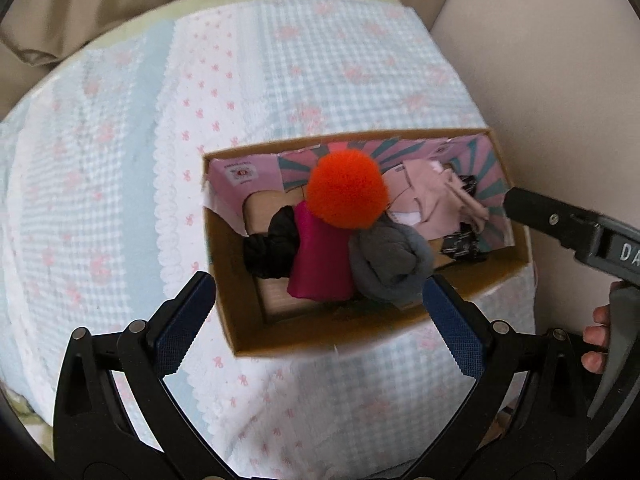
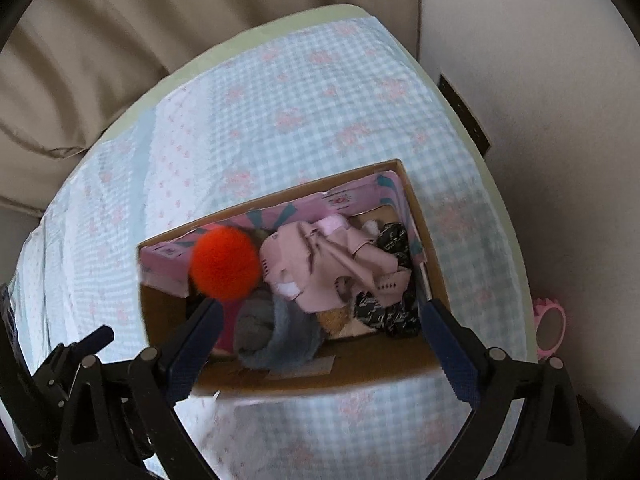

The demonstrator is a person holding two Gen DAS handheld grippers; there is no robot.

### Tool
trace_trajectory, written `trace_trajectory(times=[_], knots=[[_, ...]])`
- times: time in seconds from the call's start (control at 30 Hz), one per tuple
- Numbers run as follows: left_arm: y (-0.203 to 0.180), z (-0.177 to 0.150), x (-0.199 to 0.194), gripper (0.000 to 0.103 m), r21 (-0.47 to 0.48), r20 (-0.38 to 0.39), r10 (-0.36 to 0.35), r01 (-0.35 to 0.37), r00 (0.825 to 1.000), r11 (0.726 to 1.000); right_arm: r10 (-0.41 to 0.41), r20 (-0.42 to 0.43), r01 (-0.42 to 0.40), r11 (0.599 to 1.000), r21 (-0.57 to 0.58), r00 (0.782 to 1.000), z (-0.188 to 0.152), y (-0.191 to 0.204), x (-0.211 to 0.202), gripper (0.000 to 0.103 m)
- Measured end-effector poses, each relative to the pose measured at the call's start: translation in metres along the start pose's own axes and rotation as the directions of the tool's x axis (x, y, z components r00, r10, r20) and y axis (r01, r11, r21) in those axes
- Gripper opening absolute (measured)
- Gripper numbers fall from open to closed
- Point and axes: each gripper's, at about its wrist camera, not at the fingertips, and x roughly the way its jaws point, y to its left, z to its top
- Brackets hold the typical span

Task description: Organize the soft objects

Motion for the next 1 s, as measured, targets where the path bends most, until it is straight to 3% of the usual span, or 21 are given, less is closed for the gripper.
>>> trace_trajectory(times=[0.23,0.47,0.63,0.83,1.0], knots=[[0.013,-0.013,-0.078,0.103,-0.044,0.122,0.018,-0.013,0.992,0.999,0.028,0.068,-0.023,0.997,-0.077,0.997,-0.017,0.022,-0.051,0.098],[0.054,-0.033,-0.177,0.103,-0.106,0.287,0.07,-0.041,0.955,0.993,0.054,0.205,-0.017,0.984,-0.177,0.977,-0.035,0.065,-0.12,0.098],[0.091,-0.056,-0.249,0.103,-0.153,0.419,0.089,-0.026,0.904,0.988,0.083,0.305,-0.01,0.972,-0.234,0.949,-0.053,0.108,-0.178,0.098],[0.13,-0.088,-0.321,0.103,-0.169,0.563,0.142,-0.055,0.814,0.984,0.091,0.416,0.03,0.961,-0.276,0.905,-0.077,0.156,-0.232,0.098],[0.156,-0.102,-0.356,0.103,-0.165,0.618,0.151,-0.061,0.771,0.985,0.104,0.504,0.065,0.95,-0.305,0.857,-0.101,0.192,-0.268,0.098]])
